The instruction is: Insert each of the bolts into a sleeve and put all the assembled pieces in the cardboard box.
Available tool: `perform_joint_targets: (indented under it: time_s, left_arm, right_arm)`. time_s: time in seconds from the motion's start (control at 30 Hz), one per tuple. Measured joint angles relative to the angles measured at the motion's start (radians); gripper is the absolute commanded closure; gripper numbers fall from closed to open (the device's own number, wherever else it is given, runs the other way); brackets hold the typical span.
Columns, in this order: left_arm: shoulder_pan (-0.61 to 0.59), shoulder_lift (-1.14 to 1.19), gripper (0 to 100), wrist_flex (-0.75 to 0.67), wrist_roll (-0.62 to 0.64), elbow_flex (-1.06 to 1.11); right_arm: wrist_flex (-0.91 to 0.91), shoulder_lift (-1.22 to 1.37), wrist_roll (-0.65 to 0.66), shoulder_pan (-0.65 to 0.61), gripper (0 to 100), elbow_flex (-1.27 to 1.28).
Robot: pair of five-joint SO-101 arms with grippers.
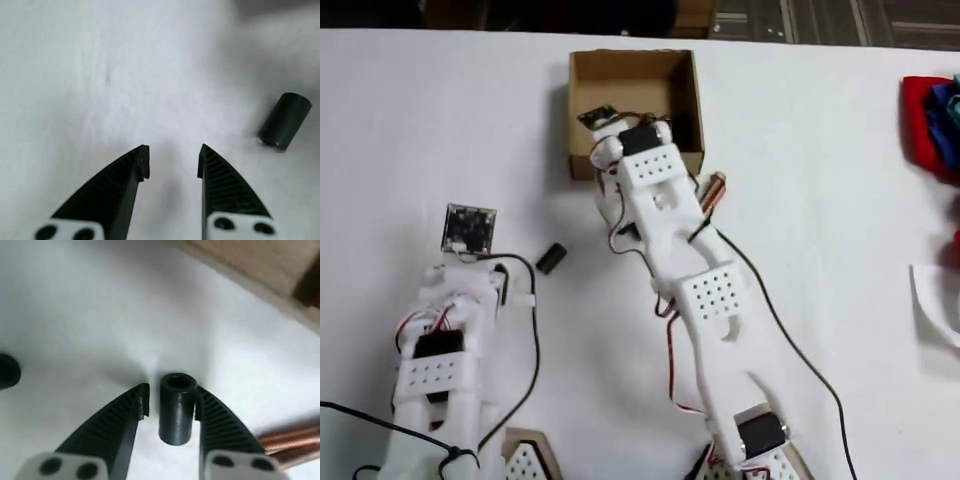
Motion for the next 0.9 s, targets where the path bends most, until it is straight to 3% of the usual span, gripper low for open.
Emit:
perform_joint_targets:
  time_s: [0.9]
  left_arm:
    - [0.0,0.0,82,0.0,0.0,0.0]
  right_arm:
    - [-0.014,-0.087,0.043,0.014,83.6,0.153]
